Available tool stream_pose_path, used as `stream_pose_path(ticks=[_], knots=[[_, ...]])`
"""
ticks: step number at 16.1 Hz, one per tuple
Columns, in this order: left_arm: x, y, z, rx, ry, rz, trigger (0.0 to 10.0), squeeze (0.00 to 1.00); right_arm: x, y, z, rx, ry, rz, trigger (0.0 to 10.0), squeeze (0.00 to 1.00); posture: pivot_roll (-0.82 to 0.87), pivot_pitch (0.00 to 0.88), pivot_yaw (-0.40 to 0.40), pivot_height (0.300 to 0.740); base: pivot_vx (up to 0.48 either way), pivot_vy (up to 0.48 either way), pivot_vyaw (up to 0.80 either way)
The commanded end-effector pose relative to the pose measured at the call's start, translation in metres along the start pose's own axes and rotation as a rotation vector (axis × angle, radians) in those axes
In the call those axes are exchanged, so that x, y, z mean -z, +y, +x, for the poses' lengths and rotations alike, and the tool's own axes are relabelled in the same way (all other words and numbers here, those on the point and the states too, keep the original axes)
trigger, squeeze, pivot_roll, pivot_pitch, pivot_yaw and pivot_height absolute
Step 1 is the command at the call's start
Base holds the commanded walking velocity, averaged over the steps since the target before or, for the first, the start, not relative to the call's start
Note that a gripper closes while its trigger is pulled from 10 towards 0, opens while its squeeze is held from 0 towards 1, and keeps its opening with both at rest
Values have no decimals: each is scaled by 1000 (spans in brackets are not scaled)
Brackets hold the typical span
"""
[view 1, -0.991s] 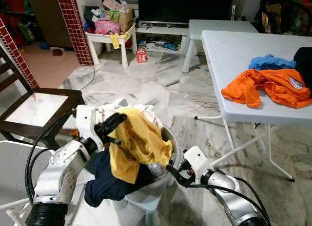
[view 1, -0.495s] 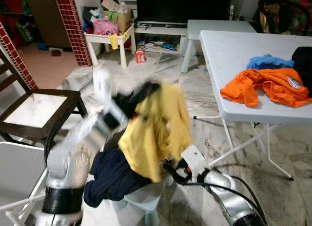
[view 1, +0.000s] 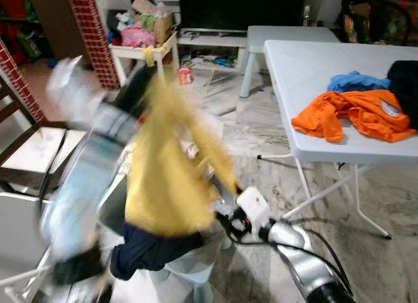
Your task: Hang hanger
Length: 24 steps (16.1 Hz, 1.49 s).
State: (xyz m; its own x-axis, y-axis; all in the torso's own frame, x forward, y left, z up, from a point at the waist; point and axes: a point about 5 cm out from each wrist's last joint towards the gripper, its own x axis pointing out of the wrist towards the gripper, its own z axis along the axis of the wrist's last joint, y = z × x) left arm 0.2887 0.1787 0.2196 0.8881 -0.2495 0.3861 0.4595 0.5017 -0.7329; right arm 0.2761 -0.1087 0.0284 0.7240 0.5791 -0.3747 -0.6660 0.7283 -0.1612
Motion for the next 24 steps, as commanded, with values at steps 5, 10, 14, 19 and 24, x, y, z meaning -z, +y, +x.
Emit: stream_pose_path(ticks=[5,10,14,19,24], knots=[[40,78,-73,-375,133,64,0,0,8,-3,1,-20,53,-16,10000,0,10,0,-26,740,0,0,0],[33,127,-95,-714,214,471,0,0,10,1,1,-21,52,-14,10000,0,-4,0,-11,740,0,0,0],[14,143,-106,-904,170,703,0,0,12,3,-1,-19,56,-13,10000,0,-13,0,-4,740,0,0,0],[40,134,-82,-752,236,811,0,0,12,3,0,-16,58,-14,10000,0,-5,0,-8,740,0,0,0],[44,57,18,-293,86,900,0,0,11,4,4,-6,58,-18,10000,0,1,0,-5,740,0,0,0]])
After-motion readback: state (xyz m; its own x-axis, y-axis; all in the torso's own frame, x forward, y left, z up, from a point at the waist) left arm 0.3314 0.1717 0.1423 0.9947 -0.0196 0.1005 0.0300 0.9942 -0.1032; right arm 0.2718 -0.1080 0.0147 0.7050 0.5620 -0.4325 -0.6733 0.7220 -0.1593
